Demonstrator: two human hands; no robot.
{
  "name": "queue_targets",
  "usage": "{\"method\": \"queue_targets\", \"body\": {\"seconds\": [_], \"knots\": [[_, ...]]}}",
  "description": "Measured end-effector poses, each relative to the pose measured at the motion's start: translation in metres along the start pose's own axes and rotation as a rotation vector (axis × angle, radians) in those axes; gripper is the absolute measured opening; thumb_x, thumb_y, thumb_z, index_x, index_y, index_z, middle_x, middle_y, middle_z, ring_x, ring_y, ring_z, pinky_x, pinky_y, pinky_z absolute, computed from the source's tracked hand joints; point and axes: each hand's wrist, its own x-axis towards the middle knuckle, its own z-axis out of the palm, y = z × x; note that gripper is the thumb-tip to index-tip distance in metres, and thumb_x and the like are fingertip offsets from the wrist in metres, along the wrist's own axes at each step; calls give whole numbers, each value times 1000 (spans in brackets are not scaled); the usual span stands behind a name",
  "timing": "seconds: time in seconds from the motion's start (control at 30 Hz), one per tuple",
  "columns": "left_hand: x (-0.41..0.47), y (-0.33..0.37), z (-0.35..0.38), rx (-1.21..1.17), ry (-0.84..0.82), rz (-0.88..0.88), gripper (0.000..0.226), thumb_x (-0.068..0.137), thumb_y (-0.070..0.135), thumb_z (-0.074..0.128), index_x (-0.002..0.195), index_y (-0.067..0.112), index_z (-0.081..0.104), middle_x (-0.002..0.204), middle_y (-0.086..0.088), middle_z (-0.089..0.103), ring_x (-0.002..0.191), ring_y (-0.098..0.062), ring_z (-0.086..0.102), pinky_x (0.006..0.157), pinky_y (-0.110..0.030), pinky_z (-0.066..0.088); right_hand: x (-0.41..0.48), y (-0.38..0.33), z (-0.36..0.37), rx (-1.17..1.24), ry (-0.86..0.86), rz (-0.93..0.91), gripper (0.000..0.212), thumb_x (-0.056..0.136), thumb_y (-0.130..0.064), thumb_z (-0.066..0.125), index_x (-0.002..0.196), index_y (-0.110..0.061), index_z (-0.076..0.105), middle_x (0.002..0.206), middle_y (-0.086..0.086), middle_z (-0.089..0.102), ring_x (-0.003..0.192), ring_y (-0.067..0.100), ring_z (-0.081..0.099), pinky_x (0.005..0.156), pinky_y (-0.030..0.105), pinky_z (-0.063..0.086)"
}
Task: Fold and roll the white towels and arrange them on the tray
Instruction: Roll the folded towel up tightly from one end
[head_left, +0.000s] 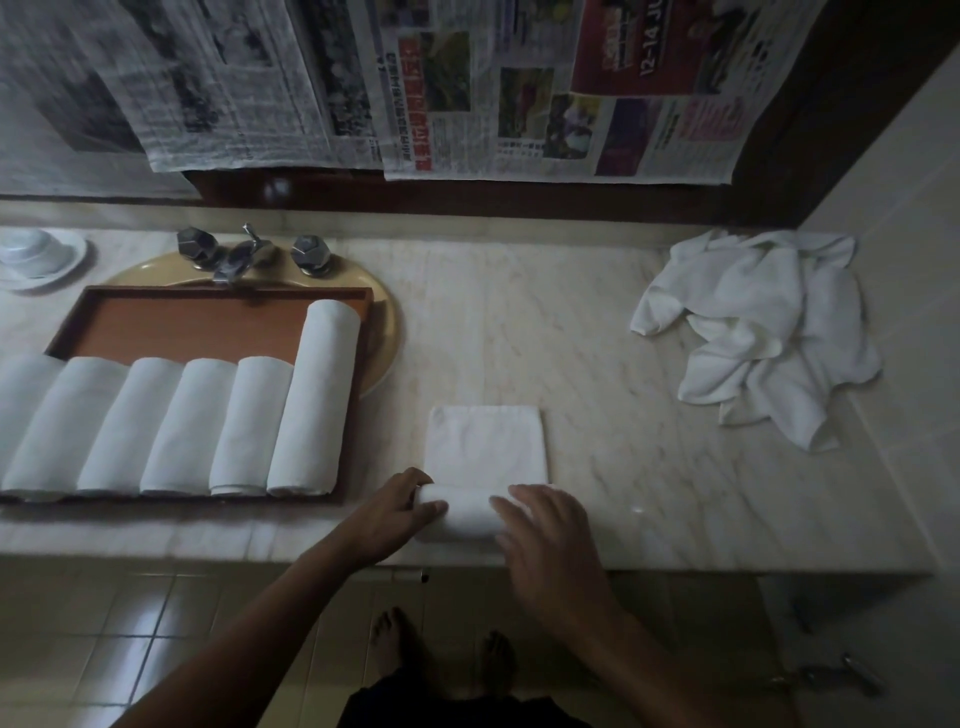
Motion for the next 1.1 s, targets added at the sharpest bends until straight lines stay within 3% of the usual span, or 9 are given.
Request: {"method": "queue_targets", "body": {"seconds": [0.1, 0.17, 0.3, 0.5, 0.63, 0.73, 0.83, 0.97, 1.1], "knots": [[7, -1, 2, -2, 27, -47, 56, 83, 69, 50, 116, 23, 57, 112, 3, 59, 97, -13, 59, 78, -33, 50, -6, -9, 15, -90, -143, -23, 66, 95, -21, 60, 156, -21, 38, 164, 11, 34, 152, 35, 28, 121, 62, 24], [9, 2, 4, -14, 91, -56, 64, 81, 76, 46, 119, 25, 58, 114, 4, 58, 100, -14, 59, 81, -32, 48, 2, -3, 18, -114, -201, -27, 77, 93, -17, 59, 162, -21, 24, 169, 12, 22, 157, 35, 14, 123, 62, 15], [15, 5, 11, -41, 211, -70, 48, 100, 60, 50, 132, 25, 56, 126, -1, 58, 111, -20, 58, 93, -39, 48, 31, 7, 13, -153, -289, -42, 96, 79, -16, 69, 162, -20, 21, 166, 12, 28, 154, 36, 23, 123, 62, 18], [25, 20, 6, 9, 198, -104, 46, 106, 50, 45, 135, 16, 55, 130, -11, 58, 111, -29, 60, 93, -42, 51, 71, 21, 6, -182, -352, -38, 83, 84, -60, 65, 153, -23, 37, 143, 3, 50, 131, 28, 48, 116, 52, 28], [12, 23, 4, 297, 257, 59, 42, 107, 44, 40, 141, 20, 47, 133, -10, 50, 116, -34, 58, 94, -43, 51, 76, 18, -1, -129, -484, -14, 81, 85, -74, 55, 148, -27, 37, 139, 1, 51, 124, 24, 48, 107, 47, 36], [-12, 29, 12, 315, 354, 209, 55, 98, 54, 53, 144, 25, 47, 138, 2, 47, 123, -19, 49, 102, -40, 46, 64, 18, -8, -55, -585, 24, 83, 86, -76, 53, 151, -29, 35, 146, 0, 46, 130, 23, 44, 110, 46, 34], [-29, 26, 34, 577, 256, 457, 58, 90, 60, 54, 138, 27, 50, 138, 3, 52, 125, -18, 49, 107, -45, 42, 53, 20, -14, -25, -643, 14, 79, 88, -74, 53, 151, -29, 35, 148, -1, 45, 132, 22, 43, 111, 45, 32], [-29, 17, 50, 682, 204, 433, 49, 91, 55, 55, 132, 28, 51, 127, 8, 58, 109, -17, 60, 96, -46, 49, 49, 19, -17, -4, -687, 26, 83, 89, -75, 51, 155, -27, 32, 152, -1, 42, 134, 22, 40, 111, 43, 31], [-18, 33, 33, 708, 101, 367, 50, 95, 54, 45, 138, 30, 50, 134, 9, 56, 118, -16, 55, 102, -41, 36, 33, 11, -15, -64, -522, 11, 77, 92, -62, 54, 154, -20, 35, 149, 3, 46, 136, 27, 44, 120, 49, 24]]}}
